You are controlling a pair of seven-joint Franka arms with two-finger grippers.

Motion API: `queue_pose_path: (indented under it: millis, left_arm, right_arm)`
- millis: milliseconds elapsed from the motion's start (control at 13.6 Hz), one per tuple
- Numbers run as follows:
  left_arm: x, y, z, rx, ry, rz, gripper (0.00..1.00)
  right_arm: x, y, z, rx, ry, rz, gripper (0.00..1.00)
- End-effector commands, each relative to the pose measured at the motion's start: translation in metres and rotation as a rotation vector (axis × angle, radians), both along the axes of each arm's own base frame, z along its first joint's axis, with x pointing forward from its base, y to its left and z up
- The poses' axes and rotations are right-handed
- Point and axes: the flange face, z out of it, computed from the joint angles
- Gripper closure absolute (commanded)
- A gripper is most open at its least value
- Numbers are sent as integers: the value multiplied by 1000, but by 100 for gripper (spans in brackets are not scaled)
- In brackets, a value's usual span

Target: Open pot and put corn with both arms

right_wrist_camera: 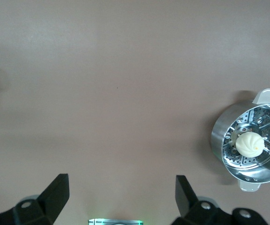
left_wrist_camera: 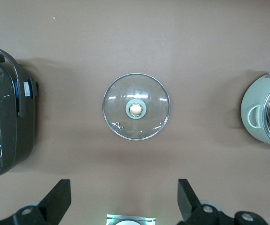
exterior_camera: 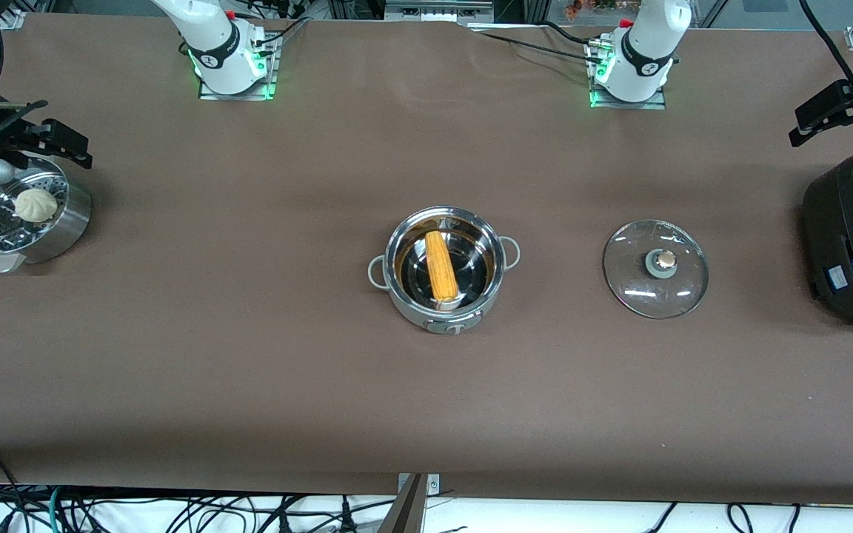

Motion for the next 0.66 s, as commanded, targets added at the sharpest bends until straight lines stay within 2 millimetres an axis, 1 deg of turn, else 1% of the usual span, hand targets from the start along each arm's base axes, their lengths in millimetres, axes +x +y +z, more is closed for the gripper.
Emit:
queue_pose_path:
  millis: [0, 73, 220, 586]
  left_arm:
    - [2, 1, 5, -16, 4, 7, 0]
    - [2, 1, 4, -14, 6, 8, 0]
    - [2, 1, 4, -16, 6, 9, 0]
    - [2, 1, 4, -16, 6, 9, 0]
  right_arm:
    - [11, 4, 2, 22, 0, 7, 0]
    - [18, 7, 4, 26, -5, 12, 0]
    - [23, 6, 7, 29, -8, 8, 0]
    - [25, 4, 2, 28, 1, -10, 0]
